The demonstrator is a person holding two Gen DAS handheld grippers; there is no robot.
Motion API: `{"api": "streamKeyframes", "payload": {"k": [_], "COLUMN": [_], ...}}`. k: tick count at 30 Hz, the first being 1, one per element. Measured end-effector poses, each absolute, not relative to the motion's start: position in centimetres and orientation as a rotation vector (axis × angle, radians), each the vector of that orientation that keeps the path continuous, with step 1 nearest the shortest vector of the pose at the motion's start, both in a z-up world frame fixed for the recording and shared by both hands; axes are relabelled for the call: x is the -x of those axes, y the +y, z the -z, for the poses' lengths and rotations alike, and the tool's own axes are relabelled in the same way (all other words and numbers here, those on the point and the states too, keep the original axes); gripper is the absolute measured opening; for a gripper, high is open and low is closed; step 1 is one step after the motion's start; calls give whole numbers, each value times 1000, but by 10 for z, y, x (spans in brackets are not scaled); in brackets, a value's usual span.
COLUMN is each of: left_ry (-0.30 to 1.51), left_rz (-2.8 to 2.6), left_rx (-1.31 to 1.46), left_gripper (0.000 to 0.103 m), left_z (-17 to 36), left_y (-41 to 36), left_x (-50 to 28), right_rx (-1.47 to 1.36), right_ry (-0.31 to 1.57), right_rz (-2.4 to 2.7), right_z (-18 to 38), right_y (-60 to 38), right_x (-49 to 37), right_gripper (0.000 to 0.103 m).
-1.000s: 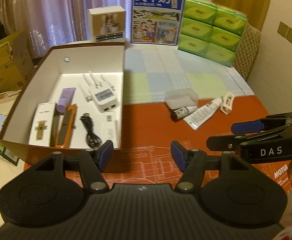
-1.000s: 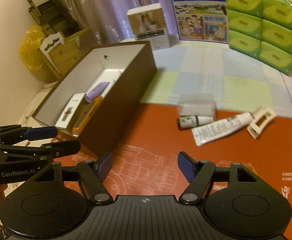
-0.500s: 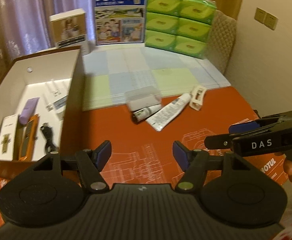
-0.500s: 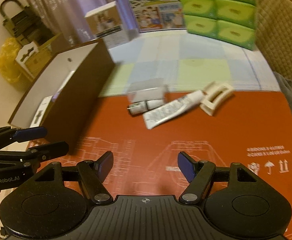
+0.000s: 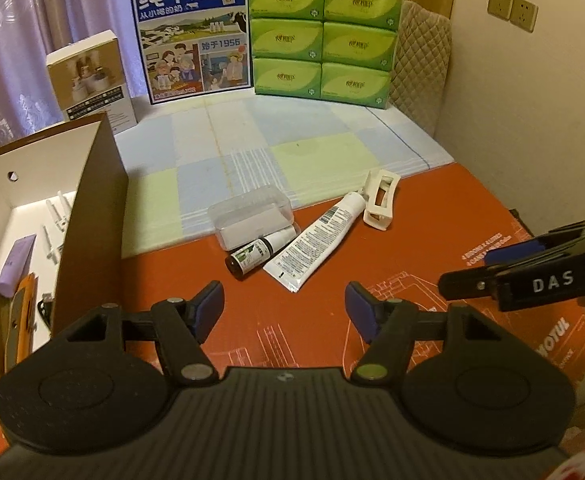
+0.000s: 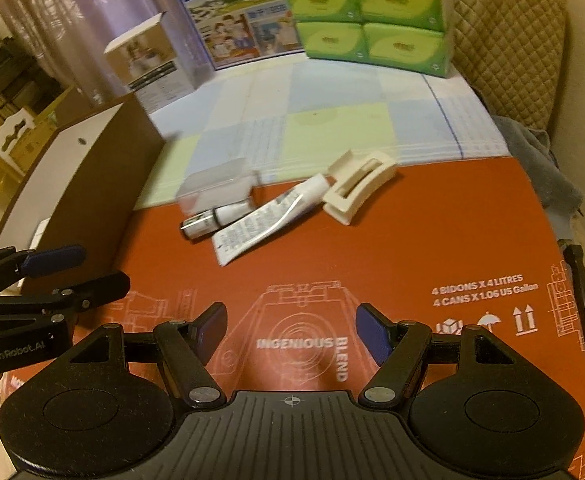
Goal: Organize rigid objects
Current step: 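Move both open tools toward the small bottle and white tube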
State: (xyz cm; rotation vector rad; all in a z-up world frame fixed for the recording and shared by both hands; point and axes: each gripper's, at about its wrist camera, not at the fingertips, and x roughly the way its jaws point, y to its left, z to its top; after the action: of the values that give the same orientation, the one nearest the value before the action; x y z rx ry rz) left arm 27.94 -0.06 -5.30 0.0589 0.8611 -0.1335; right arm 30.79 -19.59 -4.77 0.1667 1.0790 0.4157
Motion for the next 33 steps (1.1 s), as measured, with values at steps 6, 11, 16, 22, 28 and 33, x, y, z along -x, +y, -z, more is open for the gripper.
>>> {"api": "streamKeyframes", "payload": {"k": [6, 11, 16, 22, 28, 33], "left_ry": [885, 923, 942, 961, 985, 999], "left_rz": [141, 137, 139, 127, 139, 183], "left_rx": [-92, -99, -104, -95, -66, -16], "left_gripper": [61, 56, 56, 55, 54, 44], "left_z": [72, 94, 109, 125, 140, 144], "left_y": [-3, 4, 11, 20, 26, 26], "left_x": [-303, -326, -347, -369, -383, -385], "right_rx": [-165, -167, -171, -160, -151, -162], "right_ry": [1095, 1112, 1127, 1142, 1158, 1178], "right_rz": [-383, -354, -329, -323, -328, -307], "right_z": [58, 70, 82, 94, 102, 108], "right_y": [-202, -205, -207, -202, -199, -205], "right_x": [-323, -337, -350, -364, -374, -377], "right_gripper": [68, 68, 68, 68, 68, 68]}}
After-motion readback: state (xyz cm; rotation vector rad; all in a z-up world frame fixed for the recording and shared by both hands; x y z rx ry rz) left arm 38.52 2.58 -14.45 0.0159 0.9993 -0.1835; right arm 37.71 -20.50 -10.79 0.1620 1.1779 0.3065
